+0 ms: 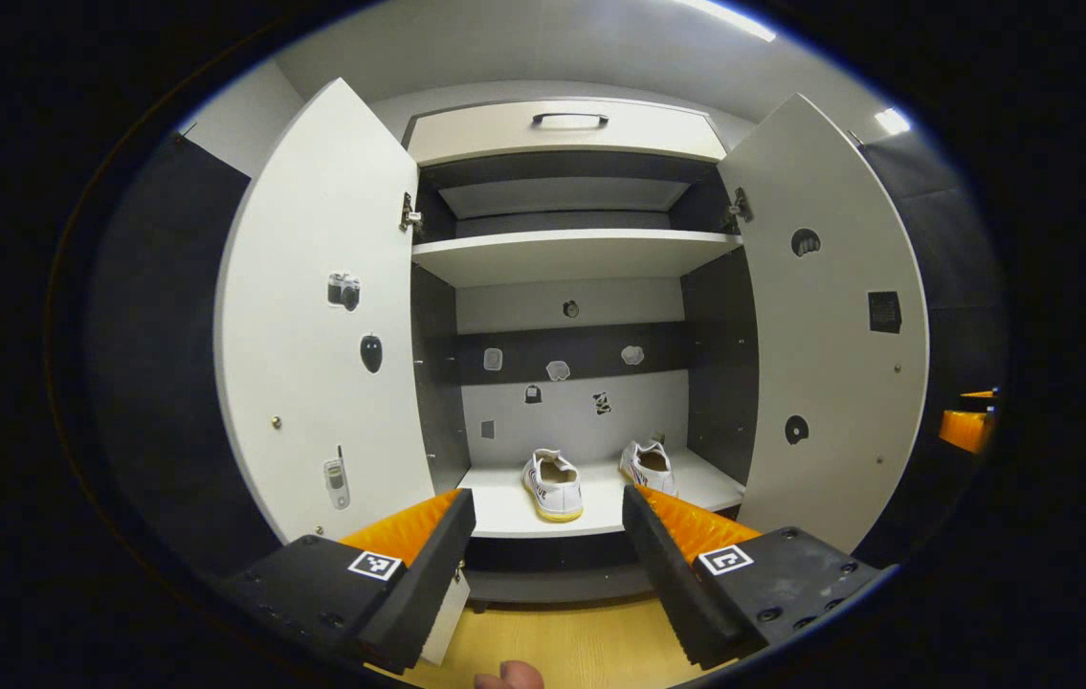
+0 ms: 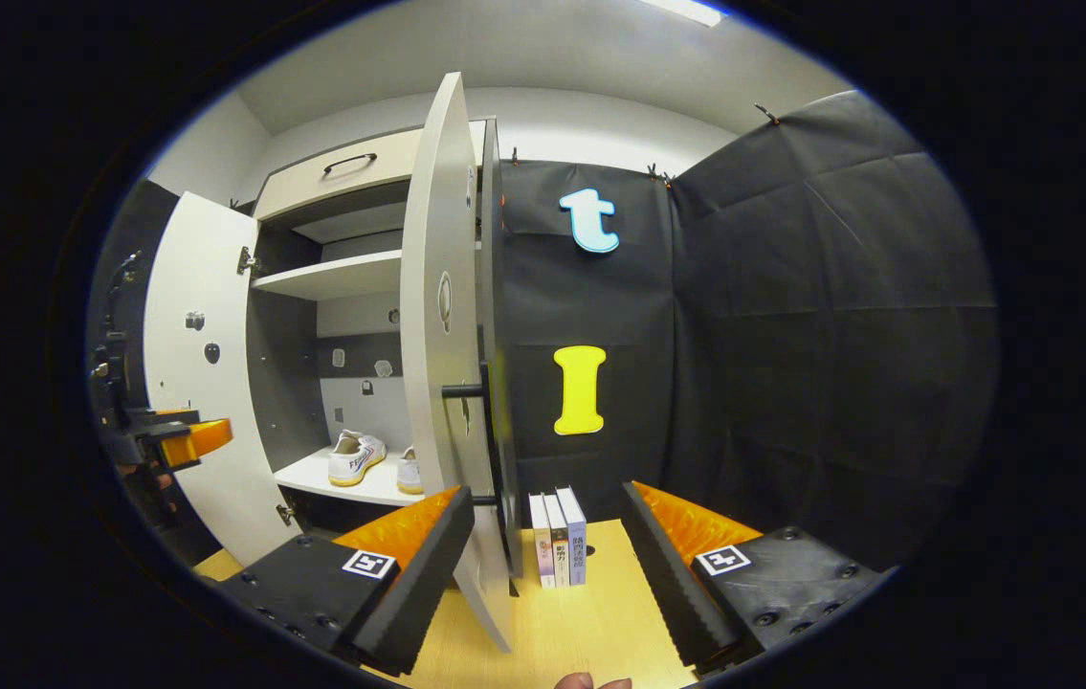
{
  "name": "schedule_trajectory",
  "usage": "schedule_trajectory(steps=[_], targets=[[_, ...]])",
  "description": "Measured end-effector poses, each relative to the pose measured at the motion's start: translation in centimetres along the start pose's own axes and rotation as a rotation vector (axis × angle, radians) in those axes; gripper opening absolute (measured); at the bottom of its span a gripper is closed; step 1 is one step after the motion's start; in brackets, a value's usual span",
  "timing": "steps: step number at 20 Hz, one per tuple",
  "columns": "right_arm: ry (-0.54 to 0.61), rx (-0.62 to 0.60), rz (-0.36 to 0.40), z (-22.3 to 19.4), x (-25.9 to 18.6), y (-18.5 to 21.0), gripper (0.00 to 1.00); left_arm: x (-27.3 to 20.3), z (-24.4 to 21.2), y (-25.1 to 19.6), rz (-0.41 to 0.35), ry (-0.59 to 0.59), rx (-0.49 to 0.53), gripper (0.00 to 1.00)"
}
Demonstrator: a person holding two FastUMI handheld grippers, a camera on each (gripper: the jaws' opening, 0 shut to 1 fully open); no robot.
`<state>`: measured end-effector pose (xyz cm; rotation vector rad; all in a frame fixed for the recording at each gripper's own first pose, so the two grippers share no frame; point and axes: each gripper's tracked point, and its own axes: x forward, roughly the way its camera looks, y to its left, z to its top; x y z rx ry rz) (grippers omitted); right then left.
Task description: Grab one shoe with the right hand and put it into the shoe cabinet, grab the other shoe with the left hand and put it into the shoe cabinet; then close the right door with the right hand and the left door with the left hand.
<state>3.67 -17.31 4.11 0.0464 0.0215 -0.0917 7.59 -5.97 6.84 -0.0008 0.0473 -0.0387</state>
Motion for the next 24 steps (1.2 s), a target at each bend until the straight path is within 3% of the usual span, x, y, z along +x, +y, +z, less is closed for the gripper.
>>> schedule_trajectory(steps=[2, 3, 10, 19, 24], targets=[[-0.017, -0.004, -0.008, 0.9, 1.1, -0.5, 0.98, -2.3, -0.4, 0.7, 0.005, 0.006, -0.006, 1.00], [-0.022, -0.003, -0.013, 1.1, 1.7, -0.9, 0.98, -3.3, -0.6, 0.9, 0.003, 0.009, -0.007, 0.96], [-0.011, 0.006, -0.048, 1.0, 5.0, -2.1, 0.98, -6.0, -1.4, 1.3, -0.021, 0.017, -0.014, 0.96], [-0.007, 0.013, -0.056, 0.4, 5.6, -0.2, 0.96, -7.1, -2.4, 3.0, -0.017, 0.006, 0.012, 0.96], [-0.005, 0.019, -0.026, 0.3, 5.0, 3.1, 0.96, -7.3, -2.7, 4.1, -0.014, 0.004, 0.003, 0.96]])
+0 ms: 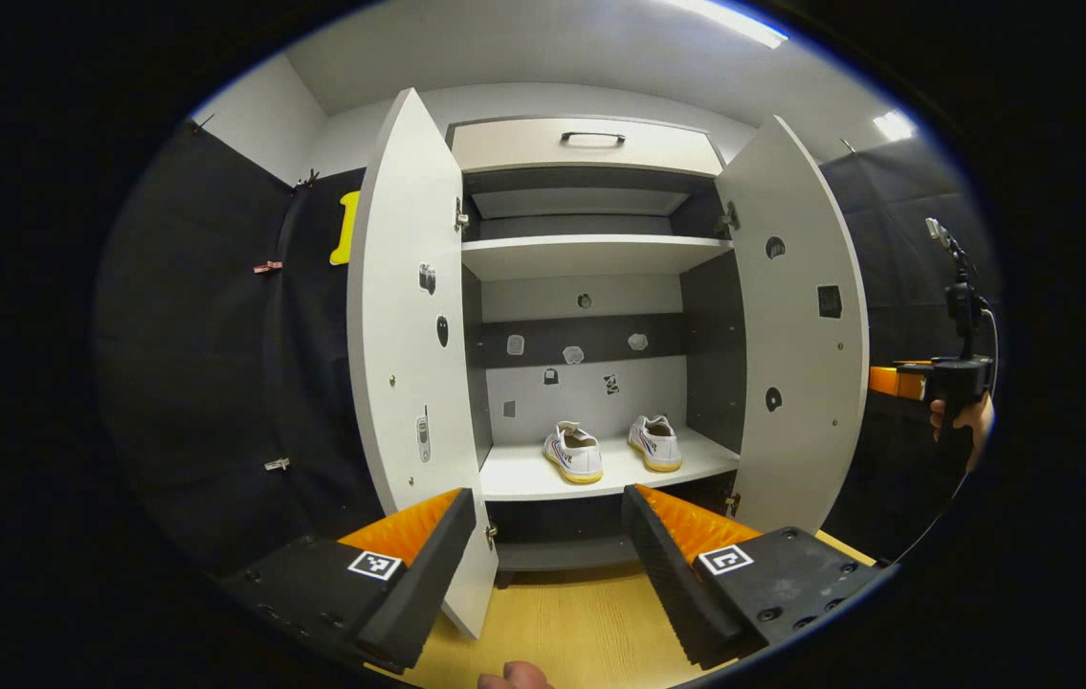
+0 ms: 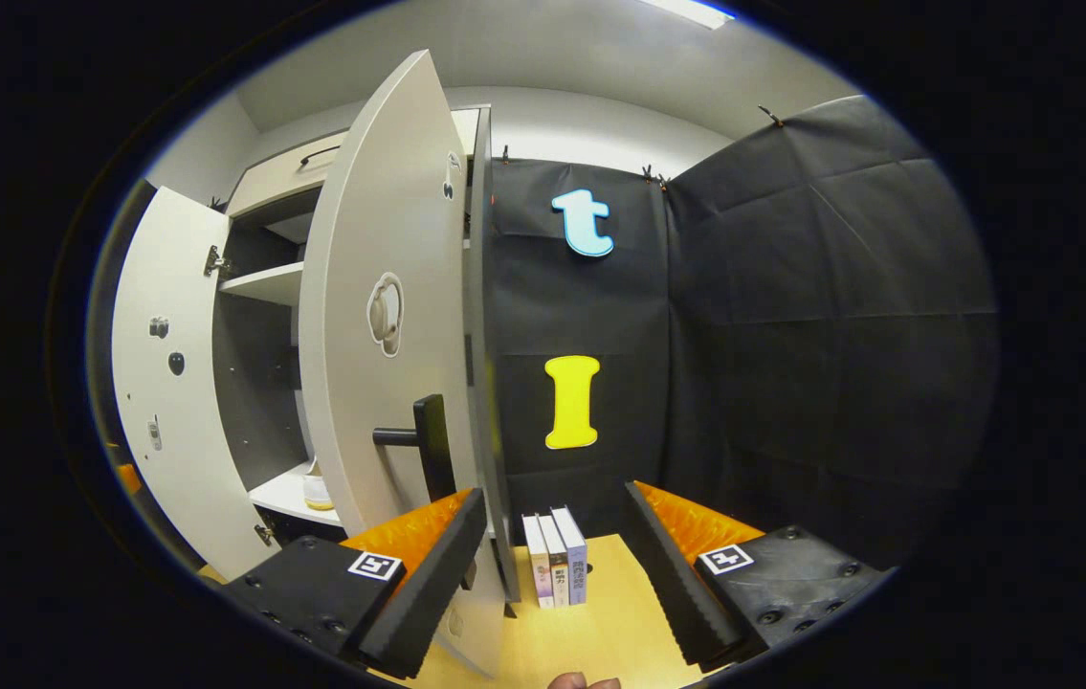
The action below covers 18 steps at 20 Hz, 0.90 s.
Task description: Grab one shoe with the right hand and put it into the shoe cabinet, grab the other shoe with the left hand and put it into the shoe cabinet; then close the right door with the right hand and the left door with the left hand.
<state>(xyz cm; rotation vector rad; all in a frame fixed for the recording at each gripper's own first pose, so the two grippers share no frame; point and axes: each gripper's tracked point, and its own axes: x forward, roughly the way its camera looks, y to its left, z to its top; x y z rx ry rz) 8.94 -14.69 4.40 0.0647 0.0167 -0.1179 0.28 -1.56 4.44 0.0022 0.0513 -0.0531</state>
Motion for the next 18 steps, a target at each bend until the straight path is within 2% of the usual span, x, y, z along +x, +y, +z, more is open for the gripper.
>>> schedule_trajectory(steps=[5, 8, 10, 13, 18], targets=[[0.013, -0.008, 0.112, -0.7, 0.0, 6.7, 0.97, -0.9, -0.2, 1.8, 0.022, -0.004, 0.000, 0.96], [0.018, 0.023, 0.230, -0.8, -1.0, 12.4, 0.97, -1.5, -0.7, 3.1, 0.042, 0.002, -0.008, 0.97], [0.021, -0.005, 0.288, -1.2, -2.3, 15.1, 0.97, -1.7, -1.0, 3.9, 0.056, 0.009, -0.009, 0.97], [0.025, -0.027, 0.341, -1.5, -4.1, 17.5, 0.96, -2.0, -1.2, 4.9, 0.072, 0.013, -0.027, 0.96], [0.043, 0.026, 0.378, -1.6, -6.3, 19.4, 0.96, -1.8, -1.8, 7.6, 0.113, 0.023, -0.032, 0.97]])
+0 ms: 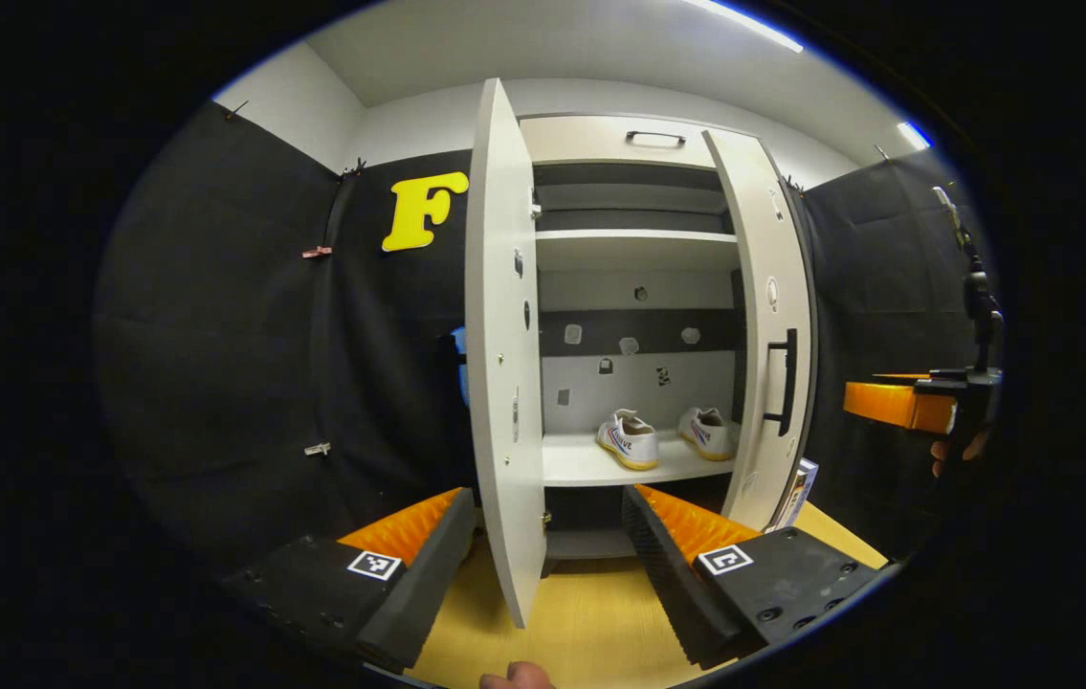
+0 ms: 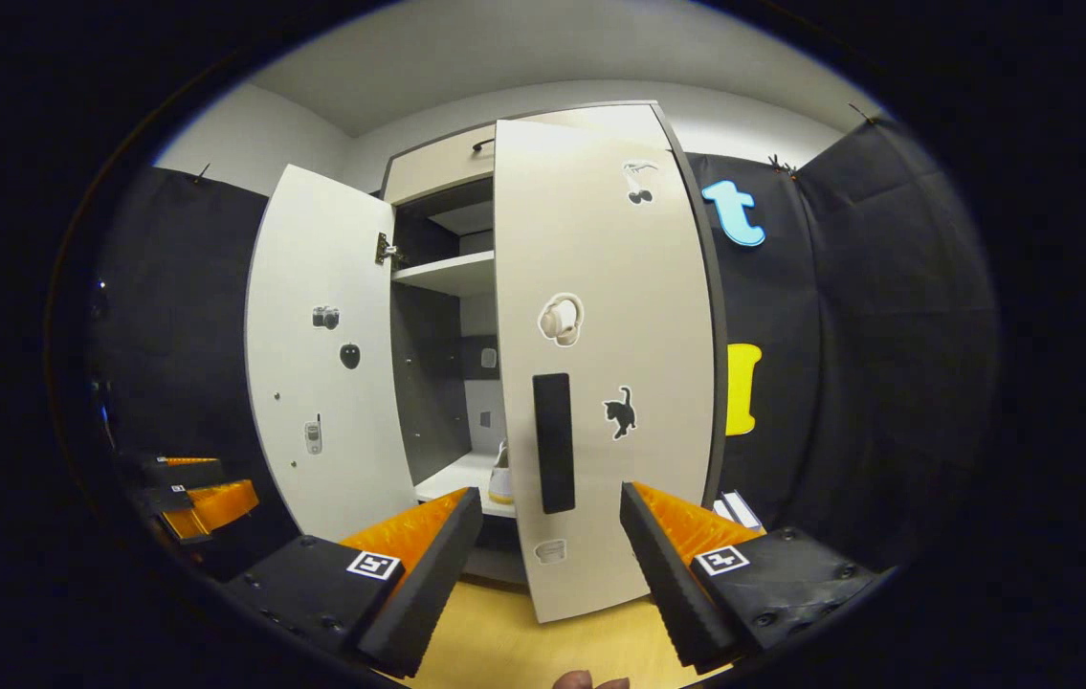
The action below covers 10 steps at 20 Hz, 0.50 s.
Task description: Grab one shoe with the right hand and put it into the shoe cabinet, grab the other shoe with the left hand and put it into the shoe cabinet; then close the right door with the right hand and the left door with the left hand.
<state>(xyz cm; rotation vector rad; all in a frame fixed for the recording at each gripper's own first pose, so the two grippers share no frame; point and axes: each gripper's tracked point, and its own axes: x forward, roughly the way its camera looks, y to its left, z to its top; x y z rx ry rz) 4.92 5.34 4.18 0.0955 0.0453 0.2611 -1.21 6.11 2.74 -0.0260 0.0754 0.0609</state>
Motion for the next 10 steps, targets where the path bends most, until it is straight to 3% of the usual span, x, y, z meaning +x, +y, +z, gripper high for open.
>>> schedule_trajectory(steps=[10], targets=[[0.015, 0.008, -0.024, -0.7, -1.9, -0.5, 0.96, 4.4, 1.6, 8.8, 0.048, -0.008, -0.060, 0.97]])
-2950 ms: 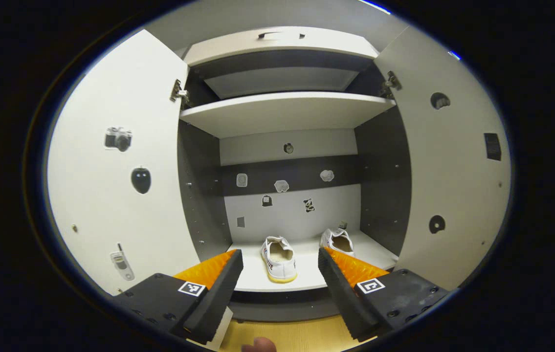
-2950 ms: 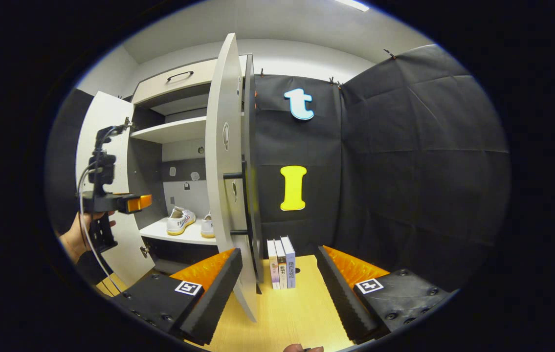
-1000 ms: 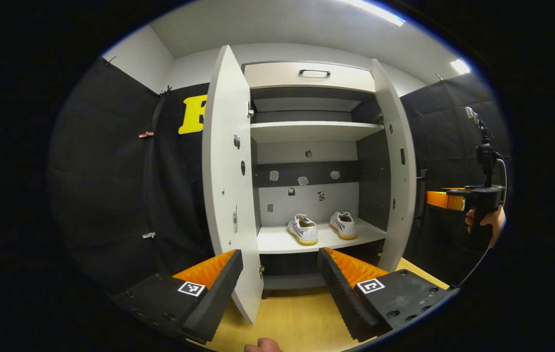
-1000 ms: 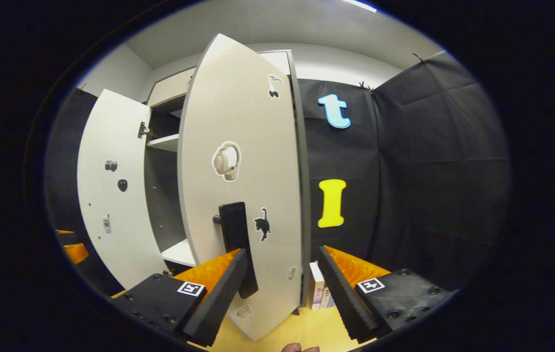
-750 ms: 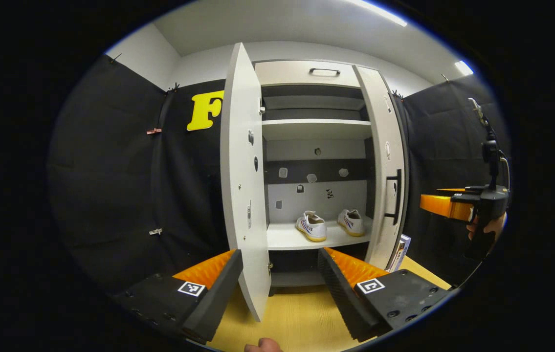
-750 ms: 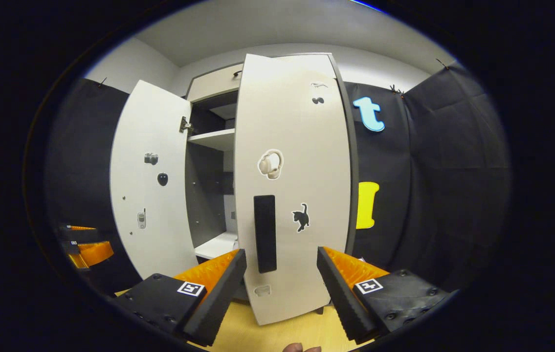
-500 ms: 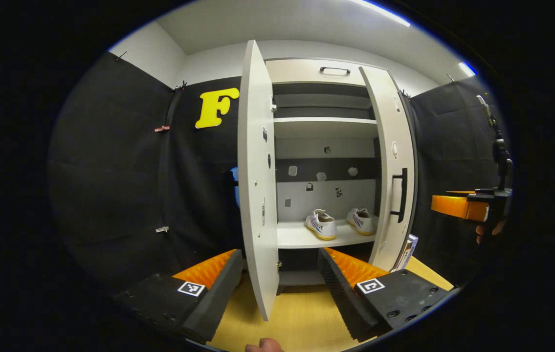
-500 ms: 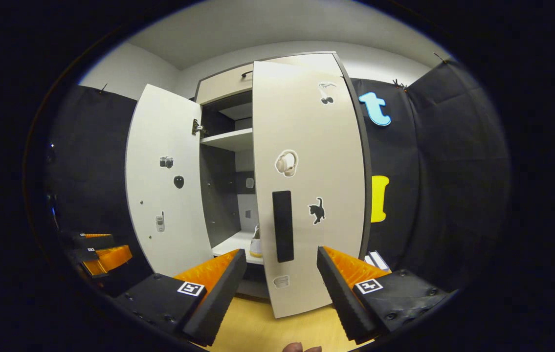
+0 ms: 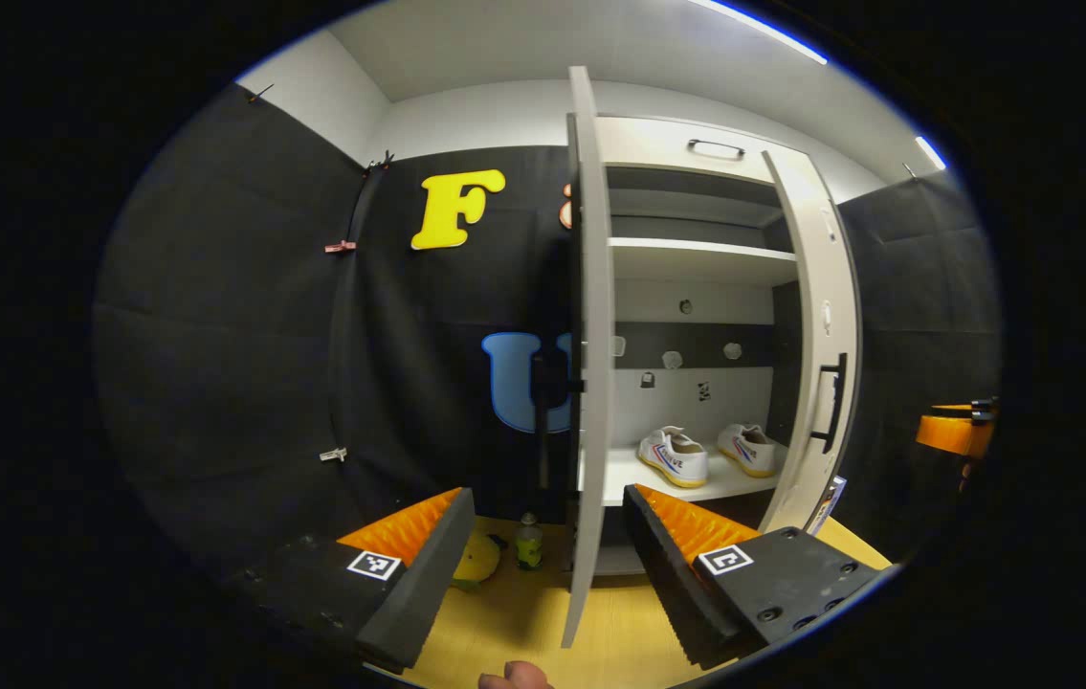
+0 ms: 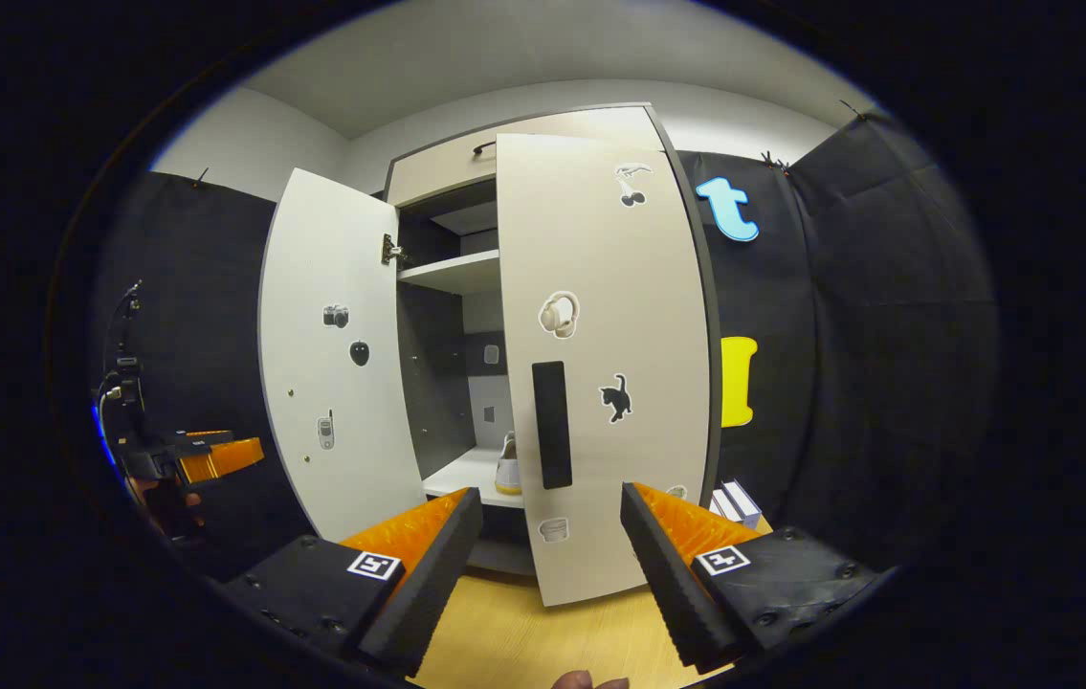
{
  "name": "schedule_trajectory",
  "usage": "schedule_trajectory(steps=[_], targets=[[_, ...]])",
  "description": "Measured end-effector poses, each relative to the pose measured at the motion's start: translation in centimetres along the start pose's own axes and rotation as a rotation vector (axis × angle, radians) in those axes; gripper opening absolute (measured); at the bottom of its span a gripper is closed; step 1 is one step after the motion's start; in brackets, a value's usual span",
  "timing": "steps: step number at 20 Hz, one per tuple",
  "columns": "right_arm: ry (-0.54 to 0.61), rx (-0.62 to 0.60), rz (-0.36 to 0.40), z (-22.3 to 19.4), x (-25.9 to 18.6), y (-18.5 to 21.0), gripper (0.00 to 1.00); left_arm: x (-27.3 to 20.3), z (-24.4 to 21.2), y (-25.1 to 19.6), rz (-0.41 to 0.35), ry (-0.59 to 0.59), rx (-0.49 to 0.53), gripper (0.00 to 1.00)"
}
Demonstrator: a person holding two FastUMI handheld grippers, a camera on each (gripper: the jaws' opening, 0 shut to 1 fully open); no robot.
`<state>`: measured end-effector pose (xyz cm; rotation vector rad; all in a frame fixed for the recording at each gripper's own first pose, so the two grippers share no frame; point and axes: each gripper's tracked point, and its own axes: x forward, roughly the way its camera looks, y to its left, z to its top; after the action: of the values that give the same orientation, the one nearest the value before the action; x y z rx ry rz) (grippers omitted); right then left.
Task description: Grab one shoe with the right hand and put it into the shoe cabinet, grab the other shoe with the left hand and put it into the shoe cabinet; then close the right door with the right hand and the left door with the left hand.
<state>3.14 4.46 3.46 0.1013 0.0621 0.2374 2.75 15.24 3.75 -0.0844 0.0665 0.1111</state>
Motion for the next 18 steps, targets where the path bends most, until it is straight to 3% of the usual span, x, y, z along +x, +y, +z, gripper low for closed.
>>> schedule_trajectory(steps=[6, 12, 18], targets=[[-0.017, -0.004, -0.025, 0.7, -0.3, -0.7, 0.96, 4.9, 0.1, 5.4, 0.082, 0.003, 0.010, 0.94], [-0.018, -0.009, -0.040, 1.0, -0.1, -1.6, 0.96, 7.7, -0.8, 5.3, 0.059, 0.019, 0.071, 0.93], [-0.022, -0.002, -0.054, 1.3, -0.4, -2.7, 0.96, 7.1, -0.7, 4.1, 0.082, 0.007, 0.030, 0.92]])
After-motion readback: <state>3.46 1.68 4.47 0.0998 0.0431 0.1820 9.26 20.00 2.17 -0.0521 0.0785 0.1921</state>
